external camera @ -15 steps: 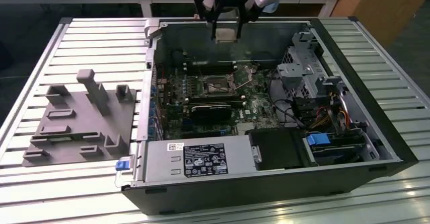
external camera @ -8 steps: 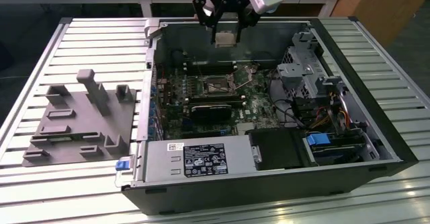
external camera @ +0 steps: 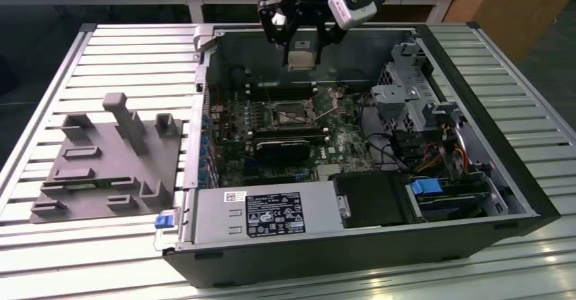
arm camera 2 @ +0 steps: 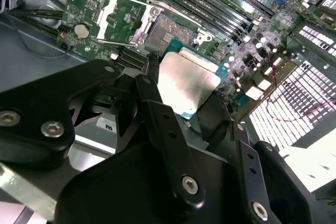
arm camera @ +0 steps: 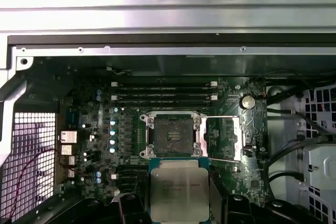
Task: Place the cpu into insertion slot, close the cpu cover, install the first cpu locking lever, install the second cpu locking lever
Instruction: 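Place the cpu into insertion slot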
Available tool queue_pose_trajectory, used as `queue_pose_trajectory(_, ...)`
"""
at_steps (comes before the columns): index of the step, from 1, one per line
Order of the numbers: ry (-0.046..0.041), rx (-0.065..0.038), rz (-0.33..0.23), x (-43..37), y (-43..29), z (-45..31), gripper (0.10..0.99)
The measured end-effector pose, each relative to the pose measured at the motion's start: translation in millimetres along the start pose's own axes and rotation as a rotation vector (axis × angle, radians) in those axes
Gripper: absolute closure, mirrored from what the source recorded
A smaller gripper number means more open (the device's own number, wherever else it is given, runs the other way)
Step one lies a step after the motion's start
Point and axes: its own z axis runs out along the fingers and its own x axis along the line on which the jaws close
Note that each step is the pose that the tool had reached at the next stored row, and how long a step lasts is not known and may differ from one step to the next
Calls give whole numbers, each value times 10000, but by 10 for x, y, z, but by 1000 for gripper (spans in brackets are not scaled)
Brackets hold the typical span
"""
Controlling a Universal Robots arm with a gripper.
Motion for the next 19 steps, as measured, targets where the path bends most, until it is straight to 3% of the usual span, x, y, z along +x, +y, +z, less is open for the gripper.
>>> queue_pose_trajectory(8, -50, 75, 423, -2, -10, 115, 545)
queue_pose_trajectory(19, -210, 65, 2300, -4, -19, 223, 545)
